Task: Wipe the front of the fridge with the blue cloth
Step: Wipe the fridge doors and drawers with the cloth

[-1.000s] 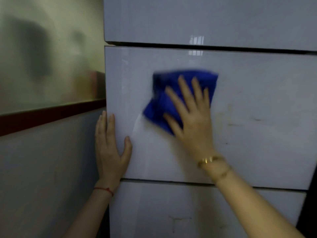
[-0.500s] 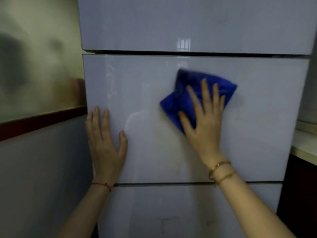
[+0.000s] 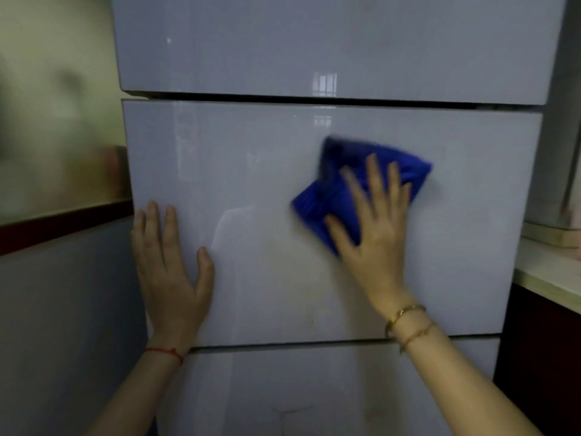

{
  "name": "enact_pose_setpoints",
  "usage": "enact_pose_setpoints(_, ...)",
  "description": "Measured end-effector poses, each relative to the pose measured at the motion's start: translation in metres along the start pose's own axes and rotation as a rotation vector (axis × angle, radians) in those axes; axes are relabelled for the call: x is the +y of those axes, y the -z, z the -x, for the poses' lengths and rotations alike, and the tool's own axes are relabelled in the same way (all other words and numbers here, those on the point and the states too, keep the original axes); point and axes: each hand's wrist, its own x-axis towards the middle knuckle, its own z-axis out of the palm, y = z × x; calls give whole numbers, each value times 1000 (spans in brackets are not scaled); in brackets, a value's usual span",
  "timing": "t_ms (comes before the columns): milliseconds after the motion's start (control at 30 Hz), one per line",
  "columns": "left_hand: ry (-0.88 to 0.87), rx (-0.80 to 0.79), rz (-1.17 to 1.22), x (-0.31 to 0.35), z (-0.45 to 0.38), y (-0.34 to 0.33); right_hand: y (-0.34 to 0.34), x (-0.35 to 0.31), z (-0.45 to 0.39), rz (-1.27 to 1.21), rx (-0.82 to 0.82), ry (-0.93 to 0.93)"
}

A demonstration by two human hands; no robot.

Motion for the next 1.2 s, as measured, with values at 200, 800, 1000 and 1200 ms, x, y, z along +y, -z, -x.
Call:
enact_pose_setpoints(200, 21, -28, 8, 0, -2, 1, 5, 13, 89, 65, -221, 320)
enact_pose_setpoints(800, -64, -109, 23, -14, 1, 11, -5, -3, 65, 32, -129, 248)
enact_pose_setpoints(1000, -56, -102, 28, -12, 2, 11, -16, -41, -63, -28, 85, 14)
enact_pose_setpoints(1200, -66, -105, 27, -16, 1, 12, -26, -49, 81, 16, -182, 381)
